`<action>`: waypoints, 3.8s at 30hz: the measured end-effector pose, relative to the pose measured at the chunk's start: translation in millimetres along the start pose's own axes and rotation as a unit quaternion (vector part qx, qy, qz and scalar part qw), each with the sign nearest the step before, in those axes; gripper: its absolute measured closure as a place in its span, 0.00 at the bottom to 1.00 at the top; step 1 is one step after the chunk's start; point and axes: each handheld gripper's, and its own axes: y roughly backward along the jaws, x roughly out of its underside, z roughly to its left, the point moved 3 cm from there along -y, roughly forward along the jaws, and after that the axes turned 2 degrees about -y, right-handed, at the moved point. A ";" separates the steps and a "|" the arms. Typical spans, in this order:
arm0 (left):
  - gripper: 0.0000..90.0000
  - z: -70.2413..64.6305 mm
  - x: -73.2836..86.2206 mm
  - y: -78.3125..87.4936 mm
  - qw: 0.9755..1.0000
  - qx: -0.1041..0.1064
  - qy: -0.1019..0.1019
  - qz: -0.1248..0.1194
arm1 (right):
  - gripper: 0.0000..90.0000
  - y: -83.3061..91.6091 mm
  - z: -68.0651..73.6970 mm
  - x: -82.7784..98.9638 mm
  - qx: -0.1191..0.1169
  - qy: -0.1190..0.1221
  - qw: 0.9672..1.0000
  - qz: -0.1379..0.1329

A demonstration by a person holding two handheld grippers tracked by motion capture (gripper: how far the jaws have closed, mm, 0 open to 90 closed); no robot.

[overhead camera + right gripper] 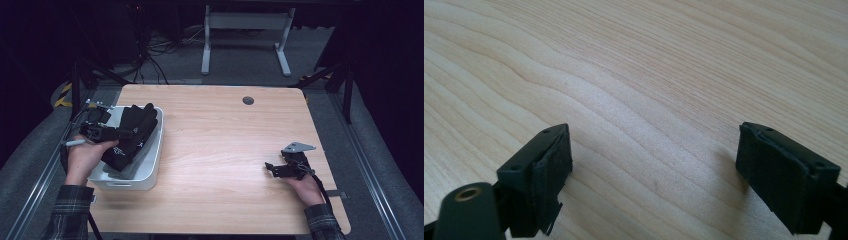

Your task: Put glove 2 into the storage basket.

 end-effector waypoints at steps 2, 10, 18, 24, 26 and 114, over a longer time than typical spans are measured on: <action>0.80 4.5 3.7 -6.0 1.000 0.006 0.009 0.002 | 0.17 0.0 0.0 -0.1 0.000 -0.001 1.000 0.000; 0.80 13.9 10.0 -19.0 1.000 0.011 0.021 0.011 | 0.17 -0.1 0.0 -0.1 -0.001 -0.001 1.000 0.000; 0.77 22.0 13.9 -30.5 1.000 0.011 0.021 0.018 | 0.17 -0.1 0.0 -0.1 -0.001 -0.002 1.000 0.000; 0.61 26.1 14.2 -35.2 1.000 -0.009 0.009 0.020 | 0.17 -0.1 -0.1 -0.1 -0.001 -0.002 1.000 0.000; 0.50 26.4 14.1 -35.5 1.000 -0.012 0.007 0.019 | 0.17 -0.2 -0.1 -0.1 -0.001 -0.002 1.000 -0.001; 0.20 -187.7 19.5 -155.1 0.973 0.099 -0.210 -0.018 | 0.17 0.0 0.1 -0.1 0.001 -0.001 1.000 -0.001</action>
